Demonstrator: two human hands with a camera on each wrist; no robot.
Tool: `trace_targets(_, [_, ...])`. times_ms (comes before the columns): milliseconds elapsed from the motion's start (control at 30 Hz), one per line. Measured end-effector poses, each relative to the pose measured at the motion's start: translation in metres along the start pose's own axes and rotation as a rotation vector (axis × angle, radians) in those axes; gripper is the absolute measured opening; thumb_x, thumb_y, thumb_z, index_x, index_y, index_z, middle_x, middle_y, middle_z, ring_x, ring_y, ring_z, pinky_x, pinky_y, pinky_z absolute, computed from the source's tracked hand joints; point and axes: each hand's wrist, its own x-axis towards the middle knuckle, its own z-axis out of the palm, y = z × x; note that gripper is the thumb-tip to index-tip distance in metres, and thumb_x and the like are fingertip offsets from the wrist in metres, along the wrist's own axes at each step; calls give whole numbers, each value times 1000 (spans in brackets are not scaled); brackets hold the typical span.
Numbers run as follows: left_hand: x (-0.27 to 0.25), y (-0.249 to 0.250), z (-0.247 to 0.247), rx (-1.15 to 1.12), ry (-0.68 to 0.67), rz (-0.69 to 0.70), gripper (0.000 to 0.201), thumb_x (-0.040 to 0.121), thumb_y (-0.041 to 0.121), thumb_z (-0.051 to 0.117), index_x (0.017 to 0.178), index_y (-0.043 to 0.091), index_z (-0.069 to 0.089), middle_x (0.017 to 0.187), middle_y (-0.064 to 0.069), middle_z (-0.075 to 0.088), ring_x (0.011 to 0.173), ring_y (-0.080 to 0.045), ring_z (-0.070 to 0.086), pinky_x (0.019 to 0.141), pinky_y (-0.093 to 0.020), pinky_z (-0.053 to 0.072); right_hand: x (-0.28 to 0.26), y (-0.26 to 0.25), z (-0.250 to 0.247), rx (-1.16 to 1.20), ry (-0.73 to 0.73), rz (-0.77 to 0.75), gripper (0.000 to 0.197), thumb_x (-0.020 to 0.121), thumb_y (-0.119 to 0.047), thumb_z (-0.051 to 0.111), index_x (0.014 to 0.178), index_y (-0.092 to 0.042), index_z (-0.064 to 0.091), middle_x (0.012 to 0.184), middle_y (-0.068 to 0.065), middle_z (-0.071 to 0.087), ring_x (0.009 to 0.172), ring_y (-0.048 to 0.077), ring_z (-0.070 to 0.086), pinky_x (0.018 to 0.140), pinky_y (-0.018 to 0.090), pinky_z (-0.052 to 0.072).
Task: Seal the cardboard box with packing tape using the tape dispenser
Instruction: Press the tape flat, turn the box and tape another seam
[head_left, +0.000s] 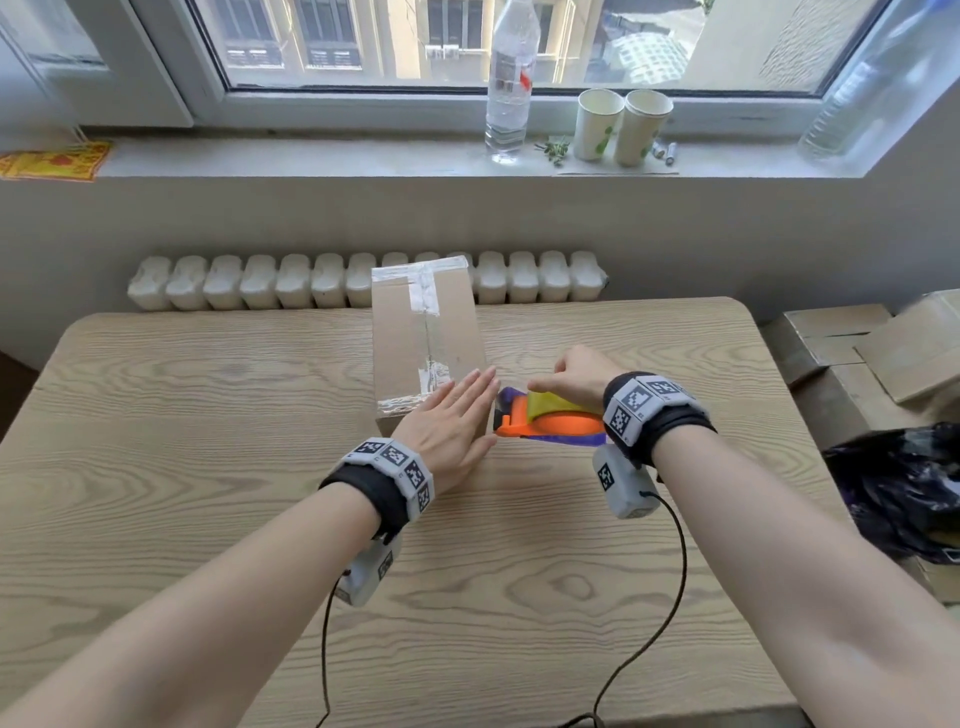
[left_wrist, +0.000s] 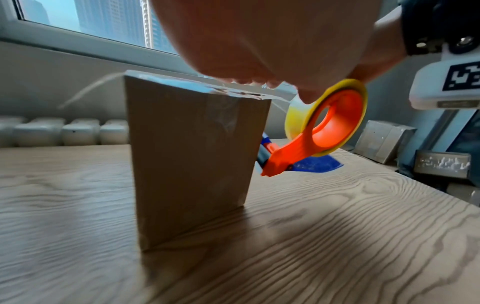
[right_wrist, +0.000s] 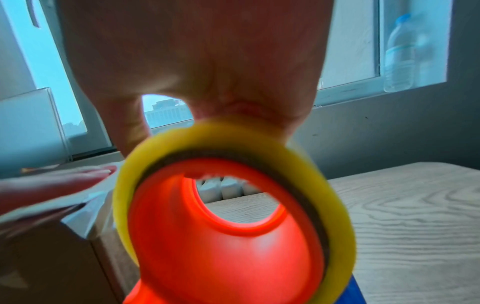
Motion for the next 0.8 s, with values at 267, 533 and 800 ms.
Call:
trace_targets(267, [4, -8, 14, 73, -6, 37, 78, 84, 58, 12, 147, 17, -10, 155, 4, -12, 141, -10, -15, 115, -26, -11, 2, 24, -10, 190, -84, -11, 33, 77, -40, 67, 59, -15, 56, 68, 2, 53, 72, 21, 51, 69, 33, 38])
trace_targets(533, [4, -22, 14, 96, 17, 111, 76, 87, 56, 21, 144, 19, -12, 154, 4, -8, 144, -15, -7, 115, -24, -10, -11, 61, -11, 232, -26, 45, 61, 79, -50, 65, 109, 3, 63, 124, 24, 59, 110, 37, 58, 97, 46, 45])
trace_targets(800, [3, -21, 7, 71, 11, 125, 75, 90, 53, 28, 147, 19, -6, 154, 6, -12, 143, -11, -11, 113, -20, -16, -29, 91, -22, 241, 81, 149, 53, 67, -62, 70, 61, -13, 50, 62, 5, 49, 63, 21, 49, 61, 31, 36])
